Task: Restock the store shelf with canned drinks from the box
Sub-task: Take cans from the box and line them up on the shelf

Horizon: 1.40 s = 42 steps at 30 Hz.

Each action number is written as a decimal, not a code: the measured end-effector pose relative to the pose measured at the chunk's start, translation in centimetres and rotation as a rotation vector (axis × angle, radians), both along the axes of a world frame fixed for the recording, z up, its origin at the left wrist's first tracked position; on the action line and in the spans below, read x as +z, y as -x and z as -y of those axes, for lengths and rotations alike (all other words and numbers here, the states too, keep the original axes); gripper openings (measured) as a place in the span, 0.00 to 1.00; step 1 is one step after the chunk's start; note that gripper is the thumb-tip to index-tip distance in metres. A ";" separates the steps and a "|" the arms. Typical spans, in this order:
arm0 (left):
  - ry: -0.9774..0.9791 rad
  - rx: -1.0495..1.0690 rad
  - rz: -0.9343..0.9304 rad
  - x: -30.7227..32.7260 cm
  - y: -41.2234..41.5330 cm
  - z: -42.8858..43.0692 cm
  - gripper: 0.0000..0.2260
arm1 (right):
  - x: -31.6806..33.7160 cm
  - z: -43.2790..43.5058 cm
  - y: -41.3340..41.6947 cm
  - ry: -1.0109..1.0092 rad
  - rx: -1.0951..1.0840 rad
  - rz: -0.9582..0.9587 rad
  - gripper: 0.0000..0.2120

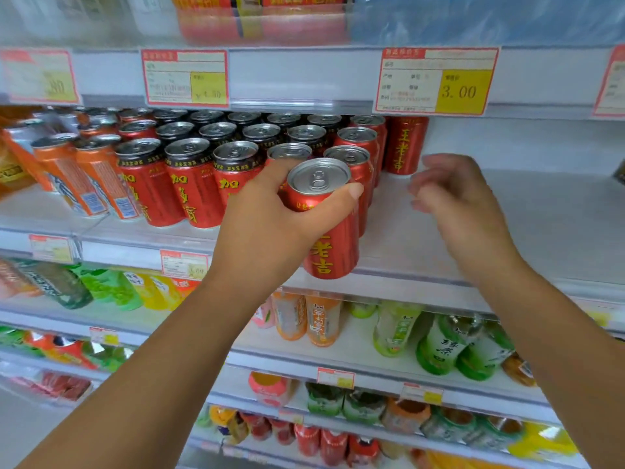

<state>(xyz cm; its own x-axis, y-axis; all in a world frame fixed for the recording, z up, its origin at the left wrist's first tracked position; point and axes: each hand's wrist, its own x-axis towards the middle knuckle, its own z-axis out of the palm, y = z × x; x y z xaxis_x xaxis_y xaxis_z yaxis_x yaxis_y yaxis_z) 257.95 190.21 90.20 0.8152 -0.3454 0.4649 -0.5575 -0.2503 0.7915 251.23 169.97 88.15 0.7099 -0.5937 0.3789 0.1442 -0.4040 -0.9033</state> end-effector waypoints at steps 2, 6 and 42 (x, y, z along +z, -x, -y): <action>-0.014 -0.024 0.027 0.3 0.6 1.0 0.20 | -0.5 -3.3 2.5 0.059 0.273 -0.096 0.27; -0.049 -0.122 0.037 0.7 2.1 3.4 0.22 | -0.5 -6.0 3.6 0.071 0.250 -0.140 0.35; -0.112 -0.034 0.512 -9.3 -3.1 -4.5 0.19 | 0.4 2.9 -3.1 0.190 -0.408 -0.099 0.25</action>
